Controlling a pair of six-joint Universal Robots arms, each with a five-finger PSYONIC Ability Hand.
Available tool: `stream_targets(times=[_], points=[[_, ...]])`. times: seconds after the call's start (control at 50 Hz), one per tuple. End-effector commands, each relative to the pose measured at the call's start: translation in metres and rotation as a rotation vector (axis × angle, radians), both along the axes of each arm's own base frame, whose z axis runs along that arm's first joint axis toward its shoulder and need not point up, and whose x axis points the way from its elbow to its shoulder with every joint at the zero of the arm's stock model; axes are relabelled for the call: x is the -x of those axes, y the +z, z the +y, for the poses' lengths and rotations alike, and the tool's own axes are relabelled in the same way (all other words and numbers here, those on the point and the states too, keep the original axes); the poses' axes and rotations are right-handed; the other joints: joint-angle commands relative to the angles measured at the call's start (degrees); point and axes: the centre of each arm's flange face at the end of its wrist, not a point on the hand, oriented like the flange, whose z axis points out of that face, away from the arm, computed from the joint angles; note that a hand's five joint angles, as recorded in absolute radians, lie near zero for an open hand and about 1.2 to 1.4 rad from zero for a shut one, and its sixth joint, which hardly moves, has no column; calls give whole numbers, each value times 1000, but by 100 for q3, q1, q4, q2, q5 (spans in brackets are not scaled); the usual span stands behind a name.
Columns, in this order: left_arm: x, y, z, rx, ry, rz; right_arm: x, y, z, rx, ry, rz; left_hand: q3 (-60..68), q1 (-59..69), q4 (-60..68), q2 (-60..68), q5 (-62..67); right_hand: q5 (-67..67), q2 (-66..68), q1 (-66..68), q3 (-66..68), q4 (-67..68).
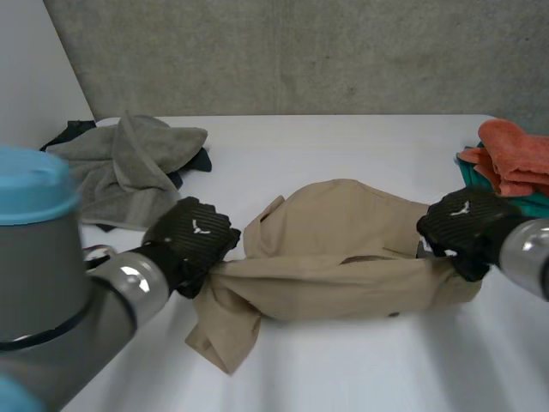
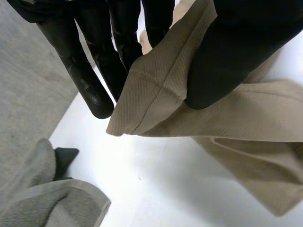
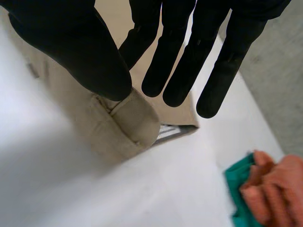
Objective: Fold the laundry.
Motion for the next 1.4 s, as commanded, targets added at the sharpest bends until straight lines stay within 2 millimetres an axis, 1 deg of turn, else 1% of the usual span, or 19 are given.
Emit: stream_targets(times=[0.02,0.08,0.16,0.34,0.48,0.66,0.72,0.74,0.76,0.84,0.9,0.92,0.98,1.0,1.02,1.1,1.16,1.28,1.4], points=[[18,-13,-25,33,20,24,-4,-42,-26,-113,-86,-86,1193,1502,1116,1138,1390,1175,1219,1585,1167,1121],[20,-13,-25,32,17,26,-6,-40,-21,-147,-79,-75,1193,1502,1116,1138,1390,-1782,-1738,-1373,-1790,-1836],[23,-14,-17,25,-3,22,-5,-29,-18,-193,-81,-62,1193,1502,1116,1138,1390,-3675,-3631,-3266,-3683,-3729],[26,-16,-6,18,-30,16,-6,-3,-20,-223,-73,-57,1193,1502,1116,1138,1390,-3798,-3754,-3388,-3806,-3852],[25,-20,-10,11,-24,12,-5,-16,-8,-340,-74,-25,1193,1502,1116,1138,1390,-3949,-3905,-3540,-3957,-4003],[26,-30,-19,-7,-10,-1,1,-49,17,-486,-74,16,1193,1502,1116,1138,1390,-3916,-3871,-3506,-3924,-3969],[26,-33,-25,-11,-2,-3,1,-63,21,-475,-70,16,1193,1502,1116,1138,1390,-2896,-2851,-2486,-2904,-2949],[27,-34,-26,-13,-3,-4,1,-65,19,-450,-69,11,1193,1502,1116,1138,1390,-1624,-1580,-1214,-1632,-1678],[28,-35,-27,-11,-3,-2,-1,-67,10,-375,-73,-6,1193,1502,1116,1138,1390,1147,1191,1557,1139,1093],[38,-36,-42,38,-5,27,-9,-54,-29,-81,-80,-92,1193,1502,1116,1138,1390,1175,1219,1585,1167,1121],[55,-15,-70,185,2,112,-15,-32,-56,119,-97,-147,1193,1502,1116,1138,1390,1175,1219,1585,1167,1121],[59,-4,-79,241,9,149,-22,-9,-72,267,-104,-206,1193,1502,1116,1138,1390,1175,1219,1585,1167,1121],[65,58,-122,528,58,335,-35,33,-94,489,-109,-334,1193,1502,1116,1138,1390,1175,1219,1585,1167,1121],[64,76,-131,607,70,385,-43,63,-103,623,-103,-432,1193,1502,1116,1138,1390,1175,1219,1585,1167,1121],[61,109,-145,757,90,489,-46,77,-107,685,-100,-481,1193,1502,1116,1138,1390,1175,1219,1585,1167,1121],[51,184,-147,1093,89,712,-48,139,-119,970,-72,-686,1193,1502,1116,1138,1390,1175,1219,1585,1167,1121],[45,216,-138,1211,58,849,-47,171,-118,1136,-42,-793,1193,1502,1116,1138,1390,1175,1219,1585,1167,1121],[46,204,-141,1124,45,843,-51,178,-122,1185,-23,-820,1193,1502,1116,1138,1390,1175,1219,1585,1167,1121],[43,143,-152,948,77,719,-58,119,-144,975,-62,-731,1193,1502,1116,1138,1390,1175,1219,1585,1167,1121]])
